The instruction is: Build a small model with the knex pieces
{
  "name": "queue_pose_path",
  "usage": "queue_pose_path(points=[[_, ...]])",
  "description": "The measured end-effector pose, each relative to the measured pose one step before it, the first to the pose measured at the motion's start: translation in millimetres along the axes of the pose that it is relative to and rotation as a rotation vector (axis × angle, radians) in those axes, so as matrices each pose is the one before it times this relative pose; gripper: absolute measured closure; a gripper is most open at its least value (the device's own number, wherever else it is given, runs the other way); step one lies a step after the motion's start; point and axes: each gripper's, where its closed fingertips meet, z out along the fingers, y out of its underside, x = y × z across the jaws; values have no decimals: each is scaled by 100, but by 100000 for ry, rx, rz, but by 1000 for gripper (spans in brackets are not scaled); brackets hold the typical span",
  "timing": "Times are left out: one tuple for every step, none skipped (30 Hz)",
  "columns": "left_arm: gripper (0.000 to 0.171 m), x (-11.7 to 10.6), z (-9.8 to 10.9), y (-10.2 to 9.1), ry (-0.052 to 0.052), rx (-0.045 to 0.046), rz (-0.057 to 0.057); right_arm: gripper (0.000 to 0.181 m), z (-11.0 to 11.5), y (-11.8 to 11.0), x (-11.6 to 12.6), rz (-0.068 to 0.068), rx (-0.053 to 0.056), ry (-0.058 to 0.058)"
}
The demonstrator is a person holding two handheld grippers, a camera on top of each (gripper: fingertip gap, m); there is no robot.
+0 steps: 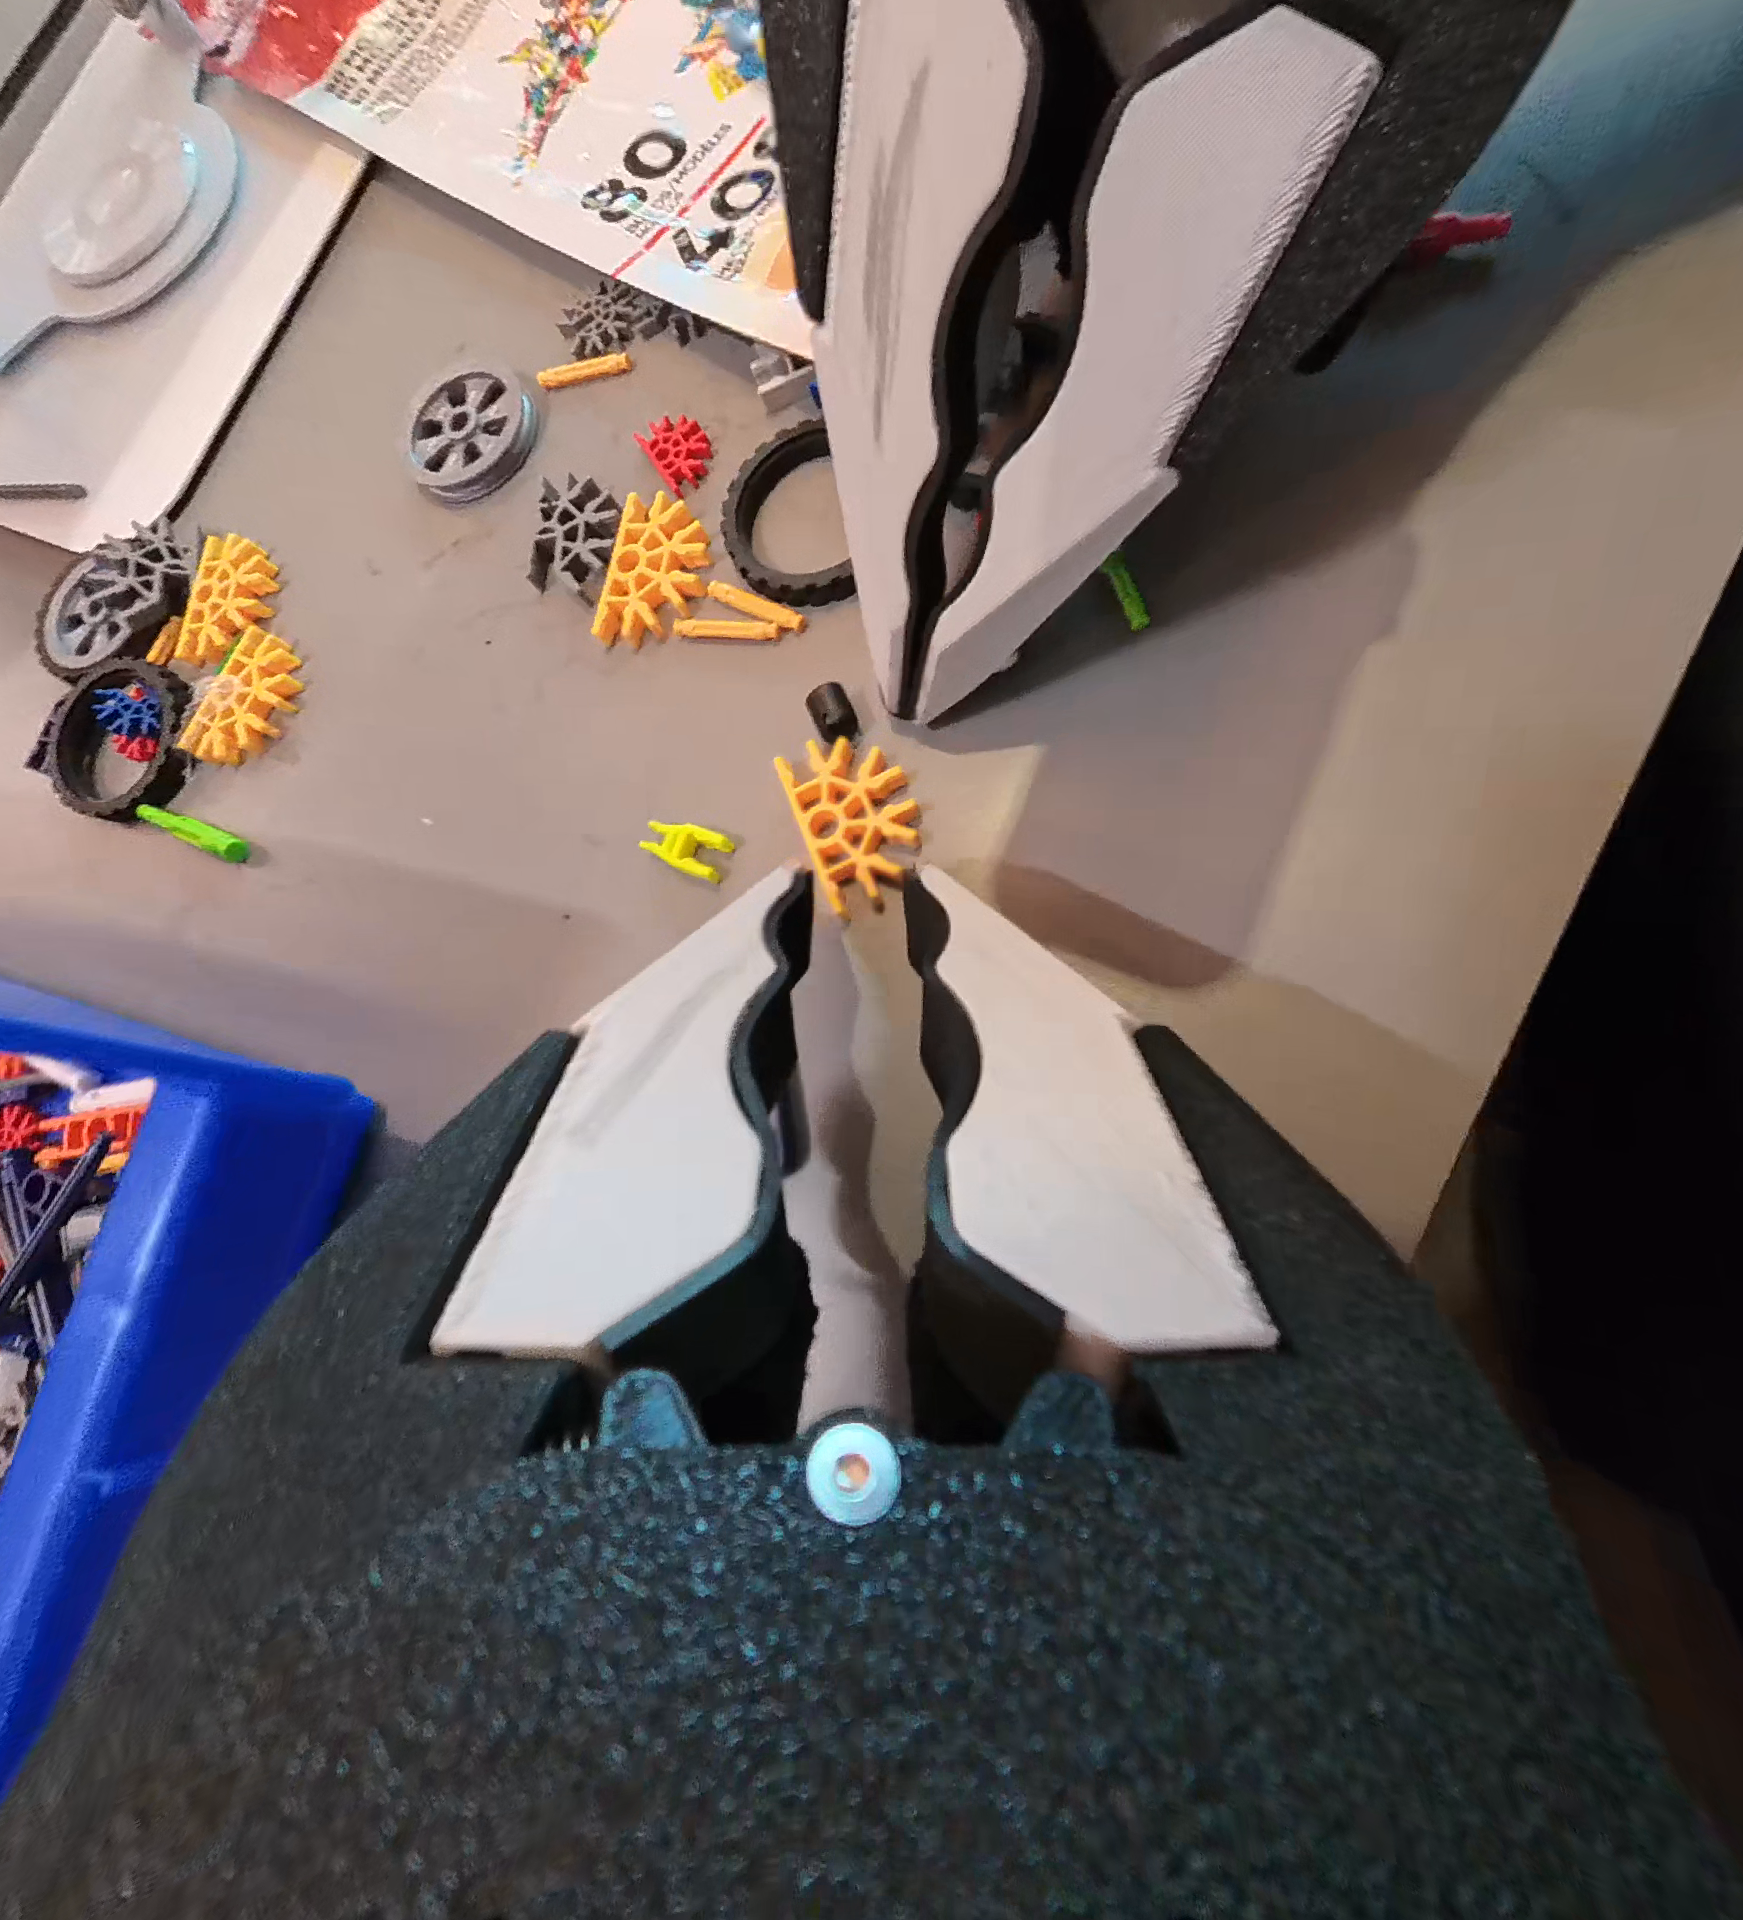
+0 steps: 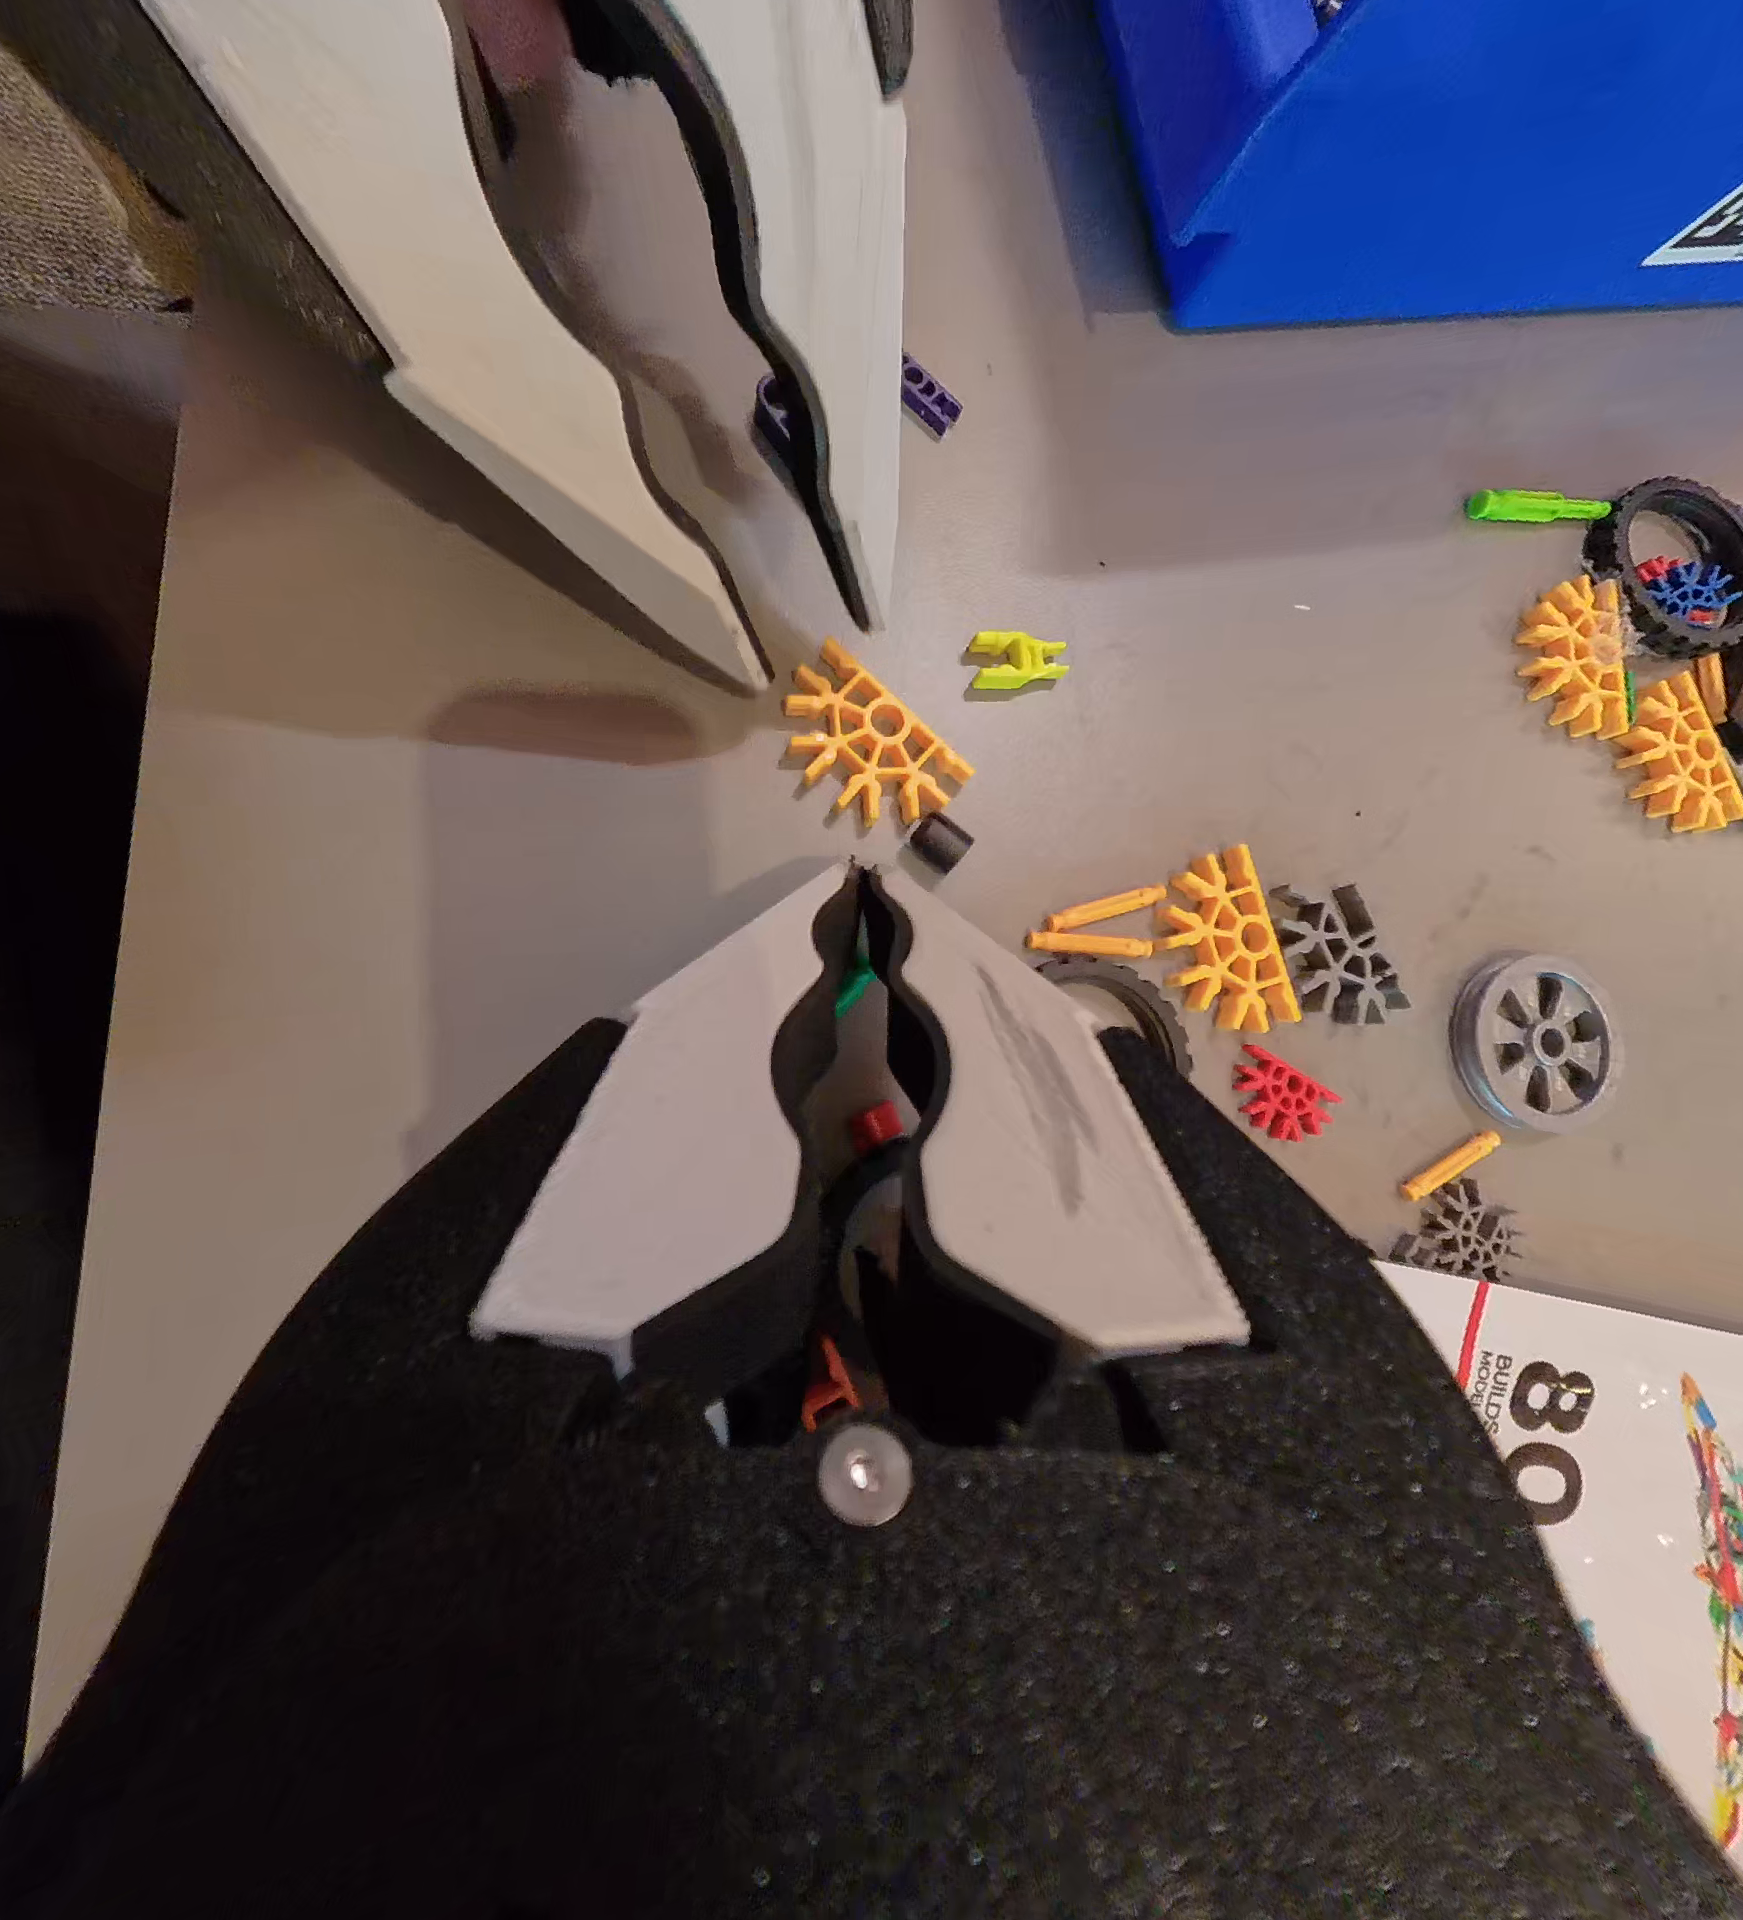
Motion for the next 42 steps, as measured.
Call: queue_pose_path(points=[[156, -140, -283, -8, -284, 1097, -706, 181, 2, -5, 23, 204, -151, -228], [156, -212, -323, -47, -824, 1184, -482, 181, 14, -1, 84, 163, -176, 167], [156, -202, -332, -36, -798, 1000, -391, 181, 30, -14, 116, -17, -156, 495], [156, -141, -353, -16, -358, 808, -585, 180, 41, -13, 108, 8, -40, 347], [156, -141, -387, -53, -226, 1005, -740, 176, 44, -44, 54, 192, 121, -227], [156, -162, -410, -53, -276, 891, -750, 175, 16, -70, 53, 143, 447, -422], [156, -182, -430, -67, -390, 856, -594, 174, 14, -59, 83, 110, 434, -442], [156, -197, -460, -73, -339, 730, -534, 172, 13, -30, 97, -70, 194, -397], [156, -202, -485, -86, -349, 569, -352, 172, -2, -65, 124, -424, 368, -112], [156, -279, -527, -116, -833, 396, 141, 172, -25, -145, 132, -422, 910, -125], [156, -401, -570, -98, -1253, 94, 407, 172, -17, -162, 74, 67, 972, -602], [156, -464, -593, -87, -1113, -86, 285, 172, -25, -177, 51, 179, 938, -862], [156, -528, -633, -113, -1079, -30, 201, 172, -30, -198, 124, -224, 1164, -264], [156, -650, -672, -108, -1434, -202, 258, 172, -9, -169, 159, -398, 945, 75], [156, -698, -711, -171, -1191, 124, 28, 172, 29, -131, 118, -456, 758, -54], [156, -796, -737, -183, -1374, 88, -81, 172, 28, -151, 119, -410, 1054, 41], [156, -903, -737, -152, -1825, -433, 543, 172, 45, -158, 117, -77, 1185, 49], [156, -937, -715, -146, -1723, -833, 1364, 172, 29, -100, 47, 146, 980, -294], [157, -1167, -678, -26, -2655, -1563, 1532, 172, 5, -79, 6, -52, 1025, -318], [157, -1147, -620, 10, -1966, -2063, 569, 172, -9, -50, 11, -244, 1020, -31], [157, -941, -603, -91, -791, -1599, 394, 172, -45, -20, 17, -130, 853, 82], [157, -1121, -576, -139, -2125, -1141, 1263, 172, -67, -21, 42, 61, 828, 211], [158, -1253, -463, -52, -2789, -1211, 1314, 172, -89, -53, 73, 62, 960, 372], [158, -1208, -356, 252, -2351, -2694, 1838, 172, -104, -66, 80, 28, 1131, 356], [158, -1336, -249, 476, -3150, -3527, 2651, 172, -100, -71, 62, 152, 997, 149], [158, -1428, -83, 602, -3386, -3679, 2064, 172, -92, -65, 62, 295, 915, -14], [158, -1197, 105, 692, -1389, -3508, 904, 172, -86, -49, 83, 280, 924, 190], [158, -848, 262, 670, 835, -3068, 490, 172, -65, 17, 91, 262, 528, 228], [157, -860, 367, 545, 351, -2297, 1321, 172, -65, 69, 30, 274, 197, -157], [157, -807, 510, 555, 204, -2848, 1386, 172, -92, 32, 29, 214, 506, -26], [157, -573, 618, 545, 1321, -3224, 1702, 172, -83, 12, 58, 225, 648, 183], [157, -461, 654, 302, 1438, -2207, 2421, 172, -74, 52, 54, 279, 396, 127], [158, -344, 679, 71, 1749, -1328, 2196, 172, -29, 79, 83, 316, 176, 159], [158, -79, 715, -89, 3275, -748, 1694, 172, -14, 71, 70, 396, 137, 81], [158, 4, 752, -286, 3513, 429, 1599, 172, 0, 42, 57, 449, 222, -74], [157, 52, 796, -291, 3906, 308, 961, 172, 17, 15, 42, 426, 197, -108], [157, 138, 825, -205, 4110, -238, 1231, 172, 2, -9, 45, 122, 339, 77], [156, 152, 827, -146, 3622, -549, 1977, 172, -21, -75, 13, -163, 623, -10], [156, 335, 820, -85, 4408, -768, 2144, 172, -32, -86, 16, -105, 704, 7], [156, 370, 785, -157, 4407, -218, 1852, 172, -19, -67, 52, 100, 591, 144], [155, 453, 752, -212, 4885, 142, 806, 172, -16, -38, 49, 291, 440, 37], [154, 745, 714, -204, 6390, 178, 602, 172, -5, -16, 48, 436, 302, -118]])
